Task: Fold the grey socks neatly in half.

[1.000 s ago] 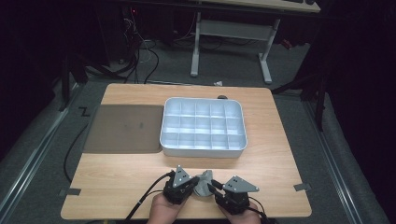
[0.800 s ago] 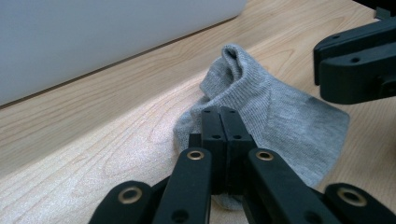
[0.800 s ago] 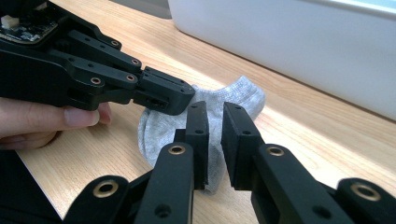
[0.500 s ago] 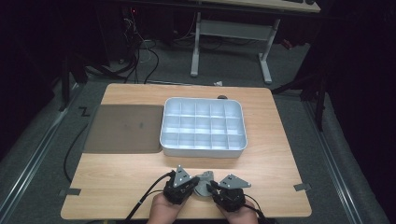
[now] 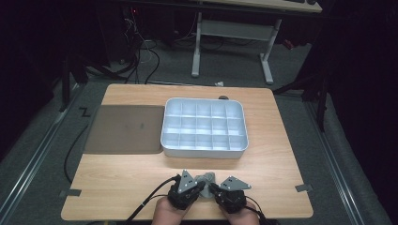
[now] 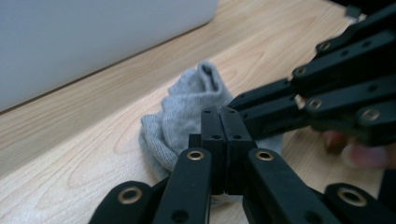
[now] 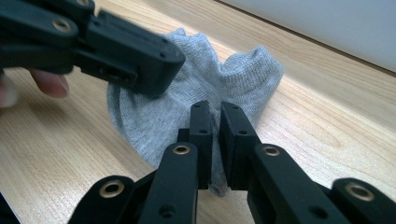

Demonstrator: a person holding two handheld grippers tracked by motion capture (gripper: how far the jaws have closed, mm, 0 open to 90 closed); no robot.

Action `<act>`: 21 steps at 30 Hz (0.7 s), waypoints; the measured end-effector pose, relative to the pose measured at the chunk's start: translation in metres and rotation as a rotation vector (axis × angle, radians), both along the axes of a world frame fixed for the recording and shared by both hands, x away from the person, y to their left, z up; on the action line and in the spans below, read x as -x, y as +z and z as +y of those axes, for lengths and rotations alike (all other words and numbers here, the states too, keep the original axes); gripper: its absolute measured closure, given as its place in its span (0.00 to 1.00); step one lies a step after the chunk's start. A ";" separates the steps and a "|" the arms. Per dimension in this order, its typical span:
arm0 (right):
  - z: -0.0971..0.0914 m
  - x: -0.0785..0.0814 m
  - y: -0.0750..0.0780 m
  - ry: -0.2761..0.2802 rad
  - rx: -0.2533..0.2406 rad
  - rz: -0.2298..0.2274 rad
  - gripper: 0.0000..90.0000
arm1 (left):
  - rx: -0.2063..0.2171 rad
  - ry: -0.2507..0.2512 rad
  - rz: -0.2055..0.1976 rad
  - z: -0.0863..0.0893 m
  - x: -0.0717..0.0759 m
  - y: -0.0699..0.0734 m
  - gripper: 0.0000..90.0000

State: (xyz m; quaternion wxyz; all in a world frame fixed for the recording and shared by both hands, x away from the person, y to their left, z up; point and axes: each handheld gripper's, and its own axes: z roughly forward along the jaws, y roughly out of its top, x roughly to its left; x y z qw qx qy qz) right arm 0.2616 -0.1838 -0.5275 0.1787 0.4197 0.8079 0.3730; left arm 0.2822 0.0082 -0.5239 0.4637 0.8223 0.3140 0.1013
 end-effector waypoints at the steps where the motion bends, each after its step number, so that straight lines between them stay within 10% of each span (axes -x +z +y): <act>1: 0.000 0.000 0.000 0.001 -0.001 0.000 0.94 | -0.015 -0.001 -0.004 0.000 0.000 -0.001 1.00; 10: -0.016 0.003 0.015 -0.060 -0.083 -0.015 0.80 | -0.045 0.003 0.014 0.001 -0.002 -0.009 1.00; 14: -0.024 -0.002 0.016 -0.091 -0.037 0.010 0.69 | -0.046 -0.001 0.017 0.001 -0.003 -0.009 1.00; 21: -0.029 -0.005 0.006 -0.116 -0.028 0.025 0.87 | -0.048 -0.003 0.016 0.001 -0.003 -0.009 1.00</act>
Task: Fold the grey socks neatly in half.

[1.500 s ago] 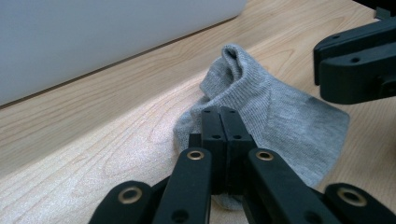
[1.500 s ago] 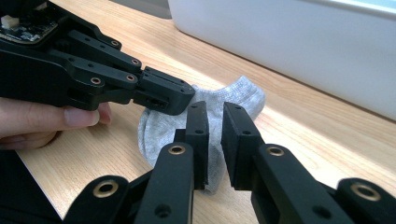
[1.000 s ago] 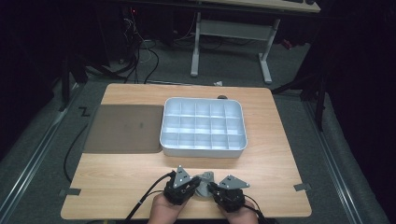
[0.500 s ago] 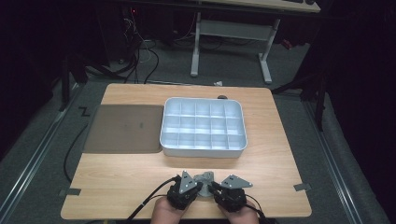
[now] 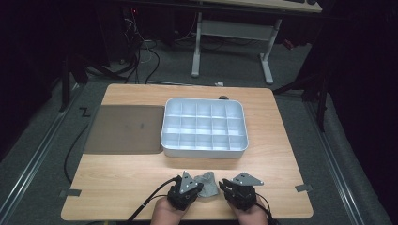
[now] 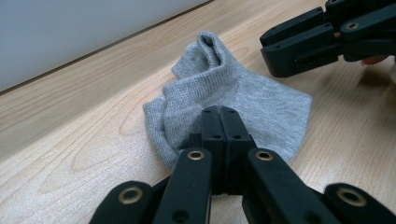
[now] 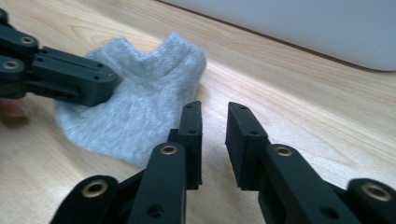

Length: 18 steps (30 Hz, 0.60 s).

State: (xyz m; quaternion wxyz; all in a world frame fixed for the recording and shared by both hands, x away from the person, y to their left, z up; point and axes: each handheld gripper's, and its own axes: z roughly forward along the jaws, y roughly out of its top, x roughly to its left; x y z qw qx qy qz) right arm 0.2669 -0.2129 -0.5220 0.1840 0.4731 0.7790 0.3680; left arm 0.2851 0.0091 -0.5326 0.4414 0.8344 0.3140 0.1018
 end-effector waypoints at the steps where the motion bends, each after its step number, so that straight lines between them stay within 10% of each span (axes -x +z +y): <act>1: 0.000 0.000 -0.001 -0.005 -0.001 -0.003 0.88 | 0.001 0.002 -0.002 0.000 0.000 0.000 1.00; 9: 0.001 -0.001 0.002 0.028 -0.132 0.042 0.71 | -0.003 0.002 -0.005 -0.001 0.001 0.000 1.00; 18: 0.016 -0.002 -0.007 0.024 -0.128 0.115 0.69 | -0.008 0.003 -0.009 -0.001 0.002 0.000 1.00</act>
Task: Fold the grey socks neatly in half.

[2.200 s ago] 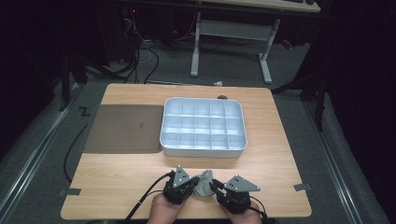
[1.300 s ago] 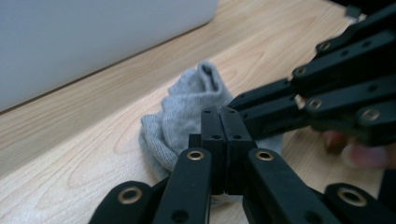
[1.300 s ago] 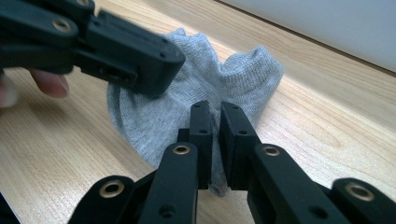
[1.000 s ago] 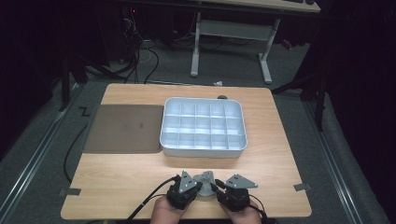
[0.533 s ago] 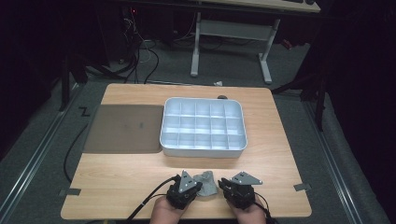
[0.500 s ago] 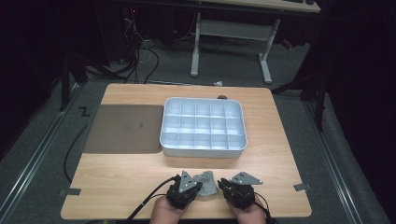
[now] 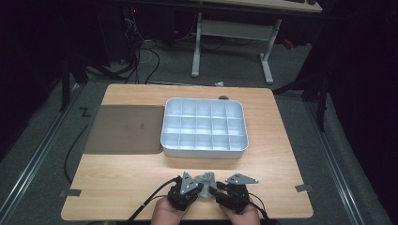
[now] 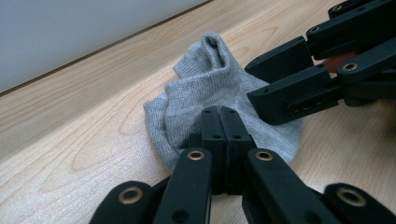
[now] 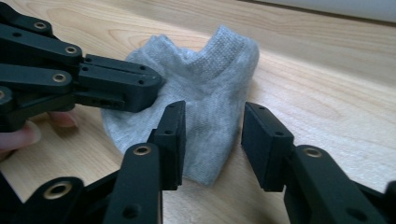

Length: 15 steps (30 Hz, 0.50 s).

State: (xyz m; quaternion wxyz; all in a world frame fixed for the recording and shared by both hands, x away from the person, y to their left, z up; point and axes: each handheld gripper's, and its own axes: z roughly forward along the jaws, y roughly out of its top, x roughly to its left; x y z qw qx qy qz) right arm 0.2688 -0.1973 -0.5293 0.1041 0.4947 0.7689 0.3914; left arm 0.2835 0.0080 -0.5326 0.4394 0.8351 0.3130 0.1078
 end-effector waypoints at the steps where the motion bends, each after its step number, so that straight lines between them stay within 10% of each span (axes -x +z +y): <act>1: 0.000 0.000 -0.001 0.001 -0.008 -0.001 0.70 | -0.001 0.000 -0.001 0.000 0.000 0.000 1.00; 7: 0.001 0.000 -0.001 -0.005 -0.035 0.021 0.83 | -0.009 -0.001 -0.010 -0.001 0.001 0.000 1.00; 15: 0.003 0.008 0.011 0.014 -0.027 -0.063 0.93 | -0.035 0.000 -0.035 -0.002 0.004 0.000 1.00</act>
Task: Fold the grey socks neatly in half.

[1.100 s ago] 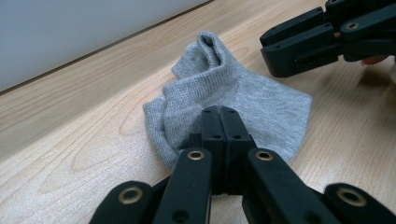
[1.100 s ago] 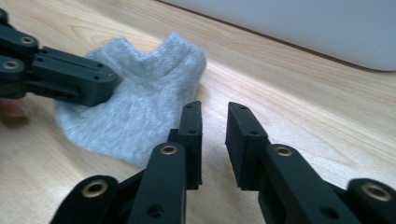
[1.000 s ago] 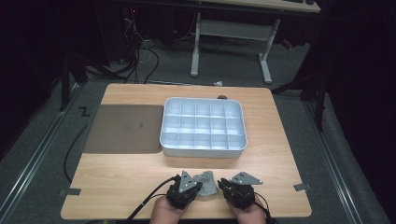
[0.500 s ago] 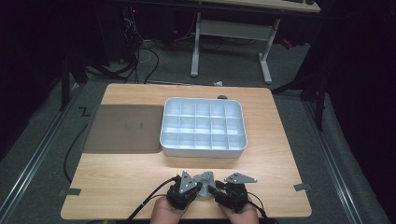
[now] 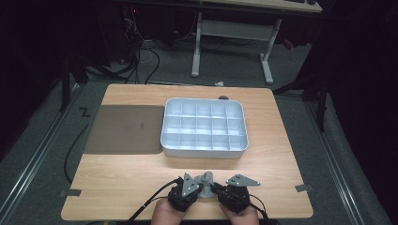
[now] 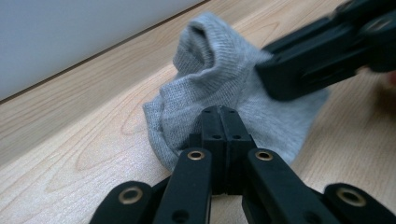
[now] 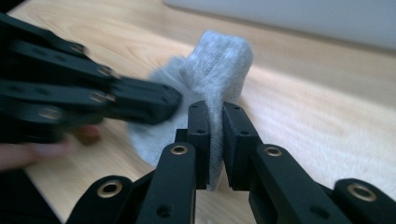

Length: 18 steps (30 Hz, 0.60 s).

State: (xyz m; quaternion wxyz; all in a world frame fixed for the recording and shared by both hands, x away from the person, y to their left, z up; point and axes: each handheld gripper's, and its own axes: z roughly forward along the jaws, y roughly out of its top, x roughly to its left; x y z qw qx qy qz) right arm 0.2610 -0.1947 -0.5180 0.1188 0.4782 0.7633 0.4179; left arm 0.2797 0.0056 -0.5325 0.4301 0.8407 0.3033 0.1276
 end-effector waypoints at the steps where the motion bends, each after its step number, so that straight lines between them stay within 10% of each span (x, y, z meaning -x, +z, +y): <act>1: 0.001 0.002 0.004 0.009 0.003 -0.014 0.93 | -0.006 -0.001 -0.006 0.000 0.000 0.000 1.00; 18: 0.005 0.004 0.005 0.000 0.054 -0.051 0.93 | 0.033 -0.009 0.013 -0.005 0.002 0.006 0.98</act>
